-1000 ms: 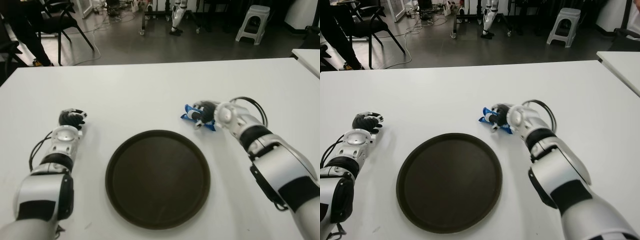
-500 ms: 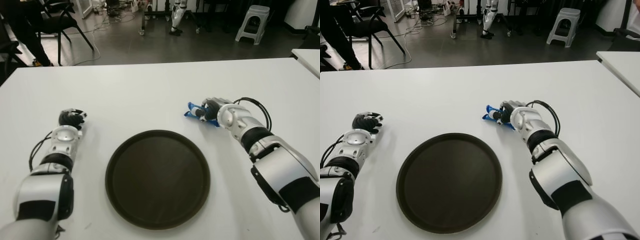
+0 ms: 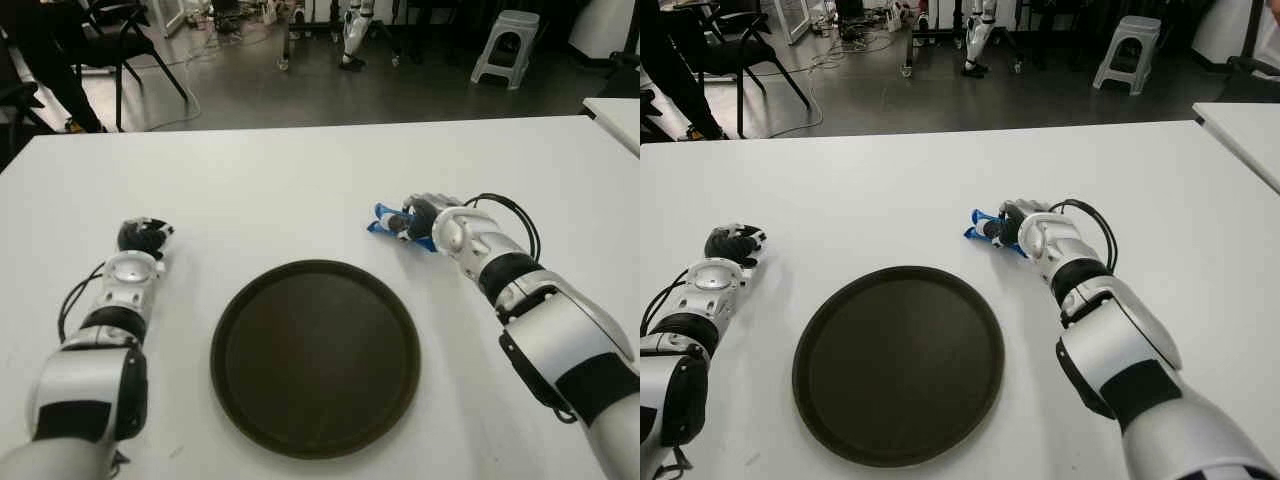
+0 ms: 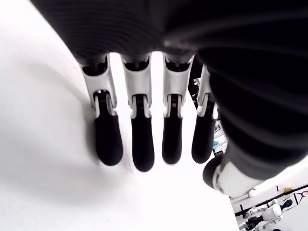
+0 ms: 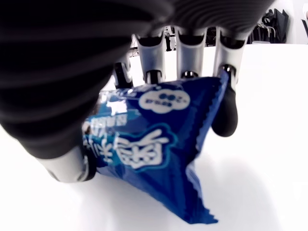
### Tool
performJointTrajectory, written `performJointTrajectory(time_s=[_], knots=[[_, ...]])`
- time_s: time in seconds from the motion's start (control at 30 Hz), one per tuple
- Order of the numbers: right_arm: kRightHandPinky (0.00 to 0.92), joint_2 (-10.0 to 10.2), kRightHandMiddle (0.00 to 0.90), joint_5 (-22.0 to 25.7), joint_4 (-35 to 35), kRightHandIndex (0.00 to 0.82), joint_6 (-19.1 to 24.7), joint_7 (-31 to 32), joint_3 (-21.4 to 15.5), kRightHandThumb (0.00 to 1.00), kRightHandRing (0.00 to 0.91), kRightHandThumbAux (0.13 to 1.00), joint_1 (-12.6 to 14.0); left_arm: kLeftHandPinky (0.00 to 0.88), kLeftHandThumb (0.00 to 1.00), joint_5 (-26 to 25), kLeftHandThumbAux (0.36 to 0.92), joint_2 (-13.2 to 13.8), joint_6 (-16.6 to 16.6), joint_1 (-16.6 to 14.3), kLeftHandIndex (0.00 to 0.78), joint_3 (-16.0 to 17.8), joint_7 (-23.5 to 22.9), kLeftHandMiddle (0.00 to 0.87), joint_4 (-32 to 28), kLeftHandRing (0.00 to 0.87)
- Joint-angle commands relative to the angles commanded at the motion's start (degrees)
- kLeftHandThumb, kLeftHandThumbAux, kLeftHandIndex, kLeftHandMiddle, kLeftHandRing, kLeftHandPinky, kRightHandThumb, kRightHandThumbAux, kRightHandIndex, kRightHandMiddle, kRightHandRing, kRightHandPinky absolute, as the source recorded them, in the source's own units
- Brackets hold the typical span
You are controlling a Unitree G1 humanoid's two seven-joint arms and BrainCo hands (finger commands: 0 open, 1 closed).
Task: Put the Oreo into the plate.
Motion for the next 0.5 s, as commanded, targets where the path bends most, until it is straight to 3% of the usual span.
performJointTrajectory(time_s=[0.23,0.37,0.5], knots=[[0.752,-0.37,0.607,0.56,-0.09,0.416,-0.70,0.78,-0.61,0.846,0.757,0.679,-0.25,0.240,0.688,0.23,0.719,0.05,0.17,-0.01,0.407,-0.27,0.05,0.221,-0.03,0.242],[0.769,-0.25,0.520,0.49,-0.02,0.435,-0.30,0.94,-0.56,0.846,0.767,0.675,-0.34,0.240,0.687,0.27,0.719,0.11,0.08,0.03,0.408,-0.40,-0.12,0.229,-0.03,0.249],[0.763,0.13,0.584,0.13,0.22,0.423,0.25,0.98,-0.23,0.846,0.766,0.676,-0.36,0.232,0.687,0.16,0.718,0.14,-0.10,0.09,0.410,-0.39,-0.19,0.240,-0.03,0.249]])
